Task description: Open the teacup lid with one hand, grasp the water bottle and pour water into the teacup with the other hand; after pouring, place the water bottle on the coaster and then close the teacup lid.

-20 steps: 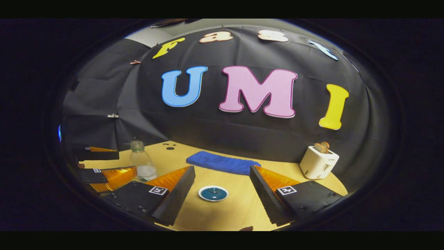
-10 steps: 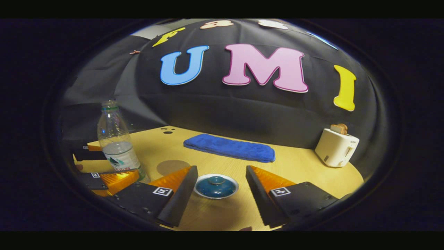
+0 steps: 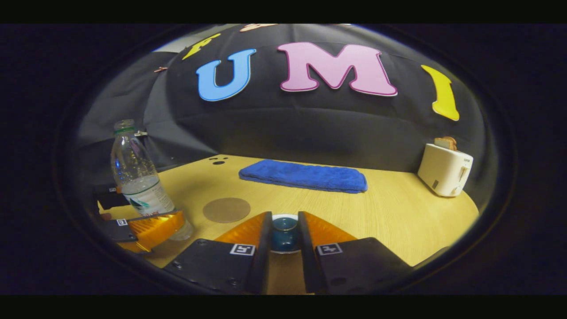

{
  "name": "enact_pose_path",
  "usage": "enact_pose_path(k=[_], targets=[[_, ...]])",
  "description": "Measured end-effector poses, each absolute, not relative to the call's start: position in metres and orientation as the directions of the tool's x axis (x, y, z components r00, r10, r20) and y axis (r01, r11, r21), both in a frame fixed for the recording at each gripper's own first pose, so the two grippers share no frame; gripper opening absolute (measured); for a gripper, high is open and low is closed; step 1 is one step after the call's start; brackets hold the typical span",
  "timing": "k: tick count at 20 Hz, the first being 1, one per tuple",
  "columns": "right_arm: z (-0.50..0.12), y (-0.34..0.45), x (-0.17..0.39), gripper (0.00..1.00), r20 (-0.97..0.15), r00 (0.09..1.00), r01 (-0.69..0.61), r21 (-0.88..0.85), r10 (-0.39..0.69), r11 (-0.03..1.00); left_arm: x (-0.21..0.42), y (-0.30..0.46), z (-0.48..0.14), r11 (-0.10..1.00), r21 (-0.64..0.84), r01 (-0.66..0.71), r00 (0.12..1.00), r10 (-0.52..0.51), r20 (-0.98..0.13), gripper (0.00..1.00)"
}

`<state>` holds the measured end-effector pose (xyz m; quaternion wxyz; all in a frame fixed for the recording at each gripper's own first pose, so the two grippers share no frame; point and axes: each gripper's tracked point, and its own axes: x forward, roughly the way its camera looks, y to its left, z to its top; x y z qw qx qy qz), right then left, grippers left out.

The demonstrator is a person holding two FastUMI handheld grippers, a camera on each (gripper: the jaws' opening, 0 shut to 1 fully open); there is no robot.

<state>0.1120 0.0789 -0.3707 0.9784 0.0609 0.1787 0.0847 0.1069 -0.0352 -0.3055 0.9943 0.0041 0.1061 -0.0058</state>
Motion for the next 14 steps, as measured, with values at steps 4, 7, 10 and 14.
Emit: enact_pose_path(k=[4, 7, 10, 14], targets=[[-0.369, 0.080, 0.110, 0.32, -0.336, 0.921, -0.153, 0.158, 0.199, 0.976, 0.109, -0.037, -0.306, 1.000, 0.009, 0.009, 0.978, -0.007, -0.209, 0.98], [-0.358, 0.078, 0.113, 0.27, -0.304, 0.933, -0.151, 0.153, 0.192, 0.977, 0.112, -0.038, -0.305, 1.000, 0.008, 0.009, 0.978, -0.007, -0.206, 0.98], [-0.353, 0.075, 0.111, 0.27, -0.300, 0.936, -0.143, 0.152, 0.183, 0.978, 0.111, -0.039, -0.307, 1.000, 0.009, 0.007, 0.977, -0.005, -0.213, 0.98], [-0.334, 0.055, 0.103, 0.32, -0.269, 0.951, -0.119, 0.138, 0.153, 0.983, 0.114, -0.035, -0.311, 1.000, 0.001, -0.011, 0.976, 0.011, -0.215, 0.93]])
